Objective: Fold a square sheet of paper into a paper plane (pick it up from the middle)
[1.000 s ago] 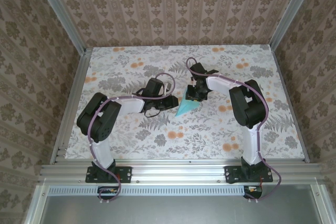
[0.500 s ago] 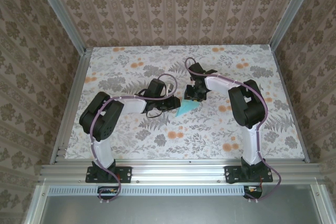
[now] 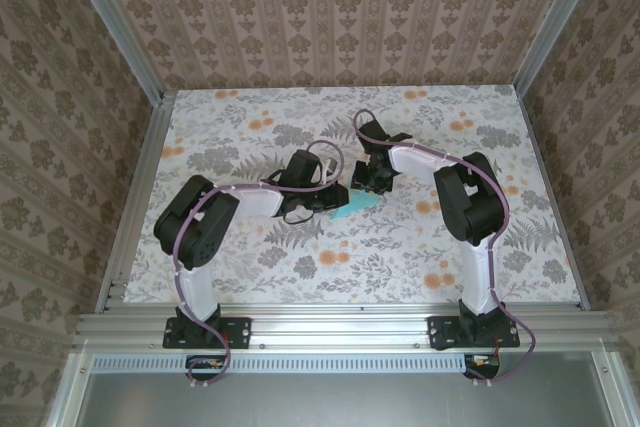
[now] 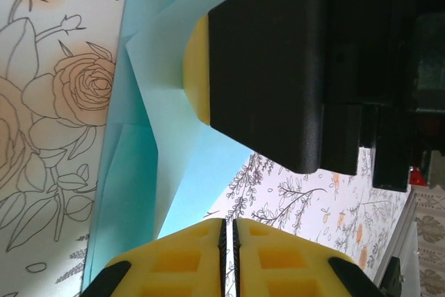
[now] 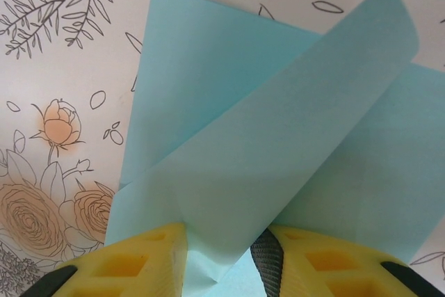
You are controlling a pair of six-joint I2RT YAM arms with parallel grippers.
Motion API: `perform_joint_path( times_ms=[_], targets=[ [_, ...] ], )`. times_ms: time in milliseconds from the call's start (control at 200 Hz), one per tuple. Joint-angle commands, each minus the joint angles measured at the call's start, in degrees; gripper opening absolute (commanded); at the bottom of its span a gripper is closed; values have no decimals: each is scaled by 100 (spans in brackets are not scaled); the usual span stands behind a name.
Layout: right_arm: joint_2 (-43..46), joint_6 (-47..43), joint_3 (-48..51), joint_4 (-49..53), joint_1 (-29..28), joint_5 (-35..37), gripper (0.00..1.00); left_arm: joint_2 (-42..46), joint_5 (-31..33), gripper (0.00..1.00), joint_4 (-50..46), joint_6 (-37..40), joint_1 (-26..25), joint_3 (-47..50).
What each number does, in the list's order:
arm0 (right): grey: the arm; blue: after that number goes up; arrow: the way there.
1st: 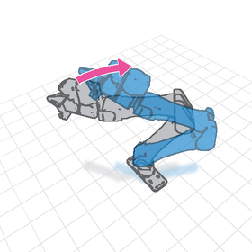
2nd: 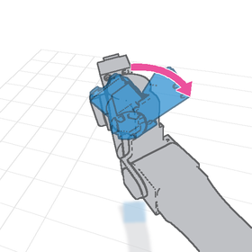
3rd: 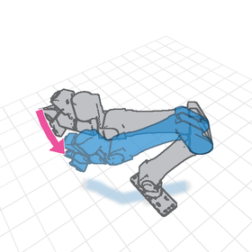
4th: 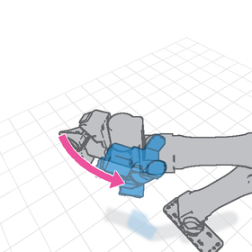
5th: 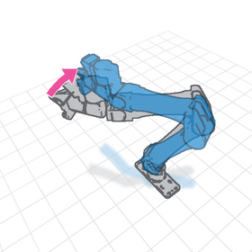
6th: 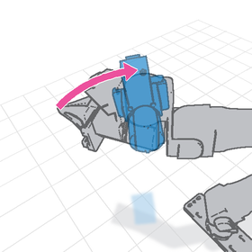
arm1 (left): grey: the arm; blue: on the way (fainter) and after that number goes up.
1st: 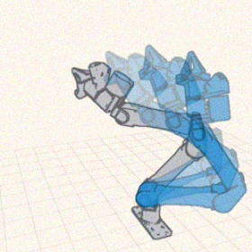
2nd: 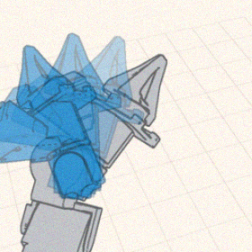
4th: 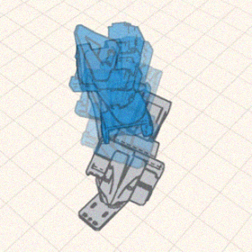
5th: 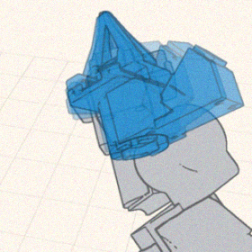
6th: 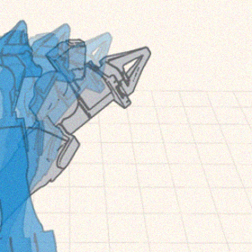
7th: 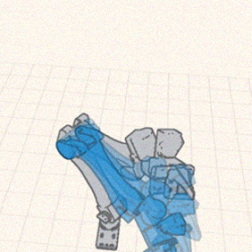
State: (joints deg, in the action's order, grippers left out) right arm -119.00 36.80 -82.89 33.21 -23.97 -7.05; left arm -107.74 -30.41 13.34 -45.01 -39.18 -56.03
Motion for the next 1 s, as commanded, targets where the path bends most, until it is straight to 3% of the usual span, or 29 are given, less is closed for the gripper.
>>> perform_joint_path(
  times_ms=[0,185,385,505,995],
  targets=[
    [-511,178,291,582,92,782,38,-167,-31,13,-246,245,-20,-136],
    [-517,240,265,617,87,811,39,-193,120,13,-413,395,-16,-145],
    [-446,162,332,506,95,693,47,-237,351,13,-616,576,-3,-261],
    [-331,77,474,267,126,451,53,-337,387,13,-657,592,0,-343],
    [376,-27,1187,-1016,375,-541,58,-519,364,6,-833,675,26,-458]
  ],
)
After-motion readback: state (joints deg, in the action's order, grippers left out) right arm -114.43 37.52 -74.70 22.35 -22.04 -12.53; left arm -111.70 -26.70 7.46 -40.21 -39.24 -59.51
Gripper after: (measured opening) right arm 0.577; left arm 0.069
